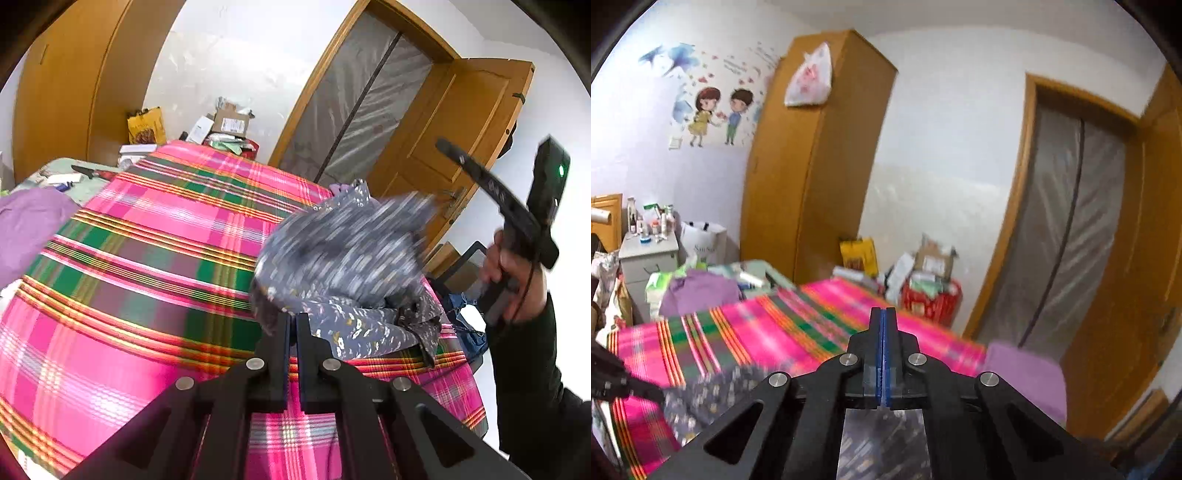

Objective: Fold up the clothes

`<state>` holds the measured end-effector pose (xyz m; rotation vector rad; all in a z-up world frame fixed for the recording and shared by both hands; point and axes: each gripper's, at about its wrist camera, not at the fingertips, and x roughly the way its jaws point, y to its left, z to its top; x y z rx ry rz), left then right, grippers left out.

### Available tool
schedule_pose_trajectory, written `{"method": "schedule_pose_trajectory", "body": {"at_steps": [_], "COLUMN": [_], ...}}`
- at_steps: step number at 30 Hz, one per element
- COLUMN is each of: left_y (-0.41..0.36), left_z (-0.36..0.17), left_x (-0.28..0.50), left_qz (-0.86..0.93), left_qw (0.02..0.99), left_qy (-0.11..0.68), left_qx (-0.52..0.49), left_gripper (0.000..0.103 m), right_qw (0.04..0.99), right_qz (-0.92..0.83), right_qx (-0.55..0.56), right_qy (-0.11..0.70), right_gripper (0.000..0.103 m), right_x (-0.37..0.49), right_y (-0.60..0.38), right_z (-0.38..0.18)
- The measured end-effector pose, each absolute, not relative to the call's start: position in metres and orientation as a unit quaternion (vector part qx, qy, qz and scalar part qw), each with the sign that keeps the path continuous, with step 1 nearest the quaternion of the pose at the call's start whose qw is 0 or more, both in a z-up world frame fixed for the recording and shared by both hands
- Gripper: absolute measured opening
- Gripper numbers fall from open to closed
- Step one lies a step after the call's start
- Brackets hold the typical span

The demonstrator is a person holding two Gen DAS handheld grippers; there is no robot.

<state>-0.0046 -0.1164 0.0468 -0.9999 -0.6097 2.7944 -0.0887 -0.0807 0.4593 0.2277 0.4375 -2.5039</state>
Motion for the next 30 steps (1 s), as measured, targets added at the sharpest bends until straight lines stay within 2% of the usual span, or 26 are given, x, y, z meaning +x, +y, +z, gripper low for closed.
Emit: {"method": "schedule_pose_trajectory", "body": {"at_steps": [3, 7, 10, 12, 16, 21, 24, 30], "left_y": [-0.127, -0.151, -0.147, -0.137, -0.121, -0.114, -0.113, -0.108], "left_z": [0.051, 0.038, 0.023, 0.014, -0.004, -0.027, -0.034, -0.039], "left_x": [0.009, 0.016, 0.017, 0.014, 0.004, -0.003, -0.005, -0.007], "left_qz": [0.928, 0.918, 0.908, 0.903, 0.89, 0.872, 0.865, 0.859], "left_qw": [0.028, 0.002, 0.014, 0.033, 0.067, 0.082, 0.086, 0.094], "left_qy": [-0.182, -0.206, -0.211, -0.207, -0.207, -0.231, -0.246, -0.263], "left_qx": [-0.323, -0.34, -0.361, -0.374, -0.401, -0.424, -0.429, -0.429], "left_gripper": [0.0, 0.0, 0.0, 0.0, 0.002, 0.023, 0.03, 0.037], "right_qw": [0.305, 0.331, 0.35, 0.36, 0.378, 0.4, 0.413, 0.422], "right_qz": [-0.932, -0.917, -0.903, -0.893, -0.872, -0.84, -0.823, -0.814], "right_qx": [0.071, 0.114, 0.156, 0.182, 0.233, 0.297, 0.312, 0.31], "right_qy": [0.185, 0.188, 0.194, 0.198, 0.206, 0.216, 0.232, 0.252], "right_gripper": [0.0, 0.002, 0.011, 0.03, 0.036, 0.038, 0.038, 0.038], "right_x": [-0.089, -0.103, -0.112, -0.118, -0.129, -0.143, -0.15, -0.166], "right_y": [-0.104, -0.12, -0.117, -0.109, -0.093, -0.074, -0.077, -0.09], "right_z": [0.471, 0.447, 0.421, 0.403, 0.369, 0.326, 0.311, 0.299]}}
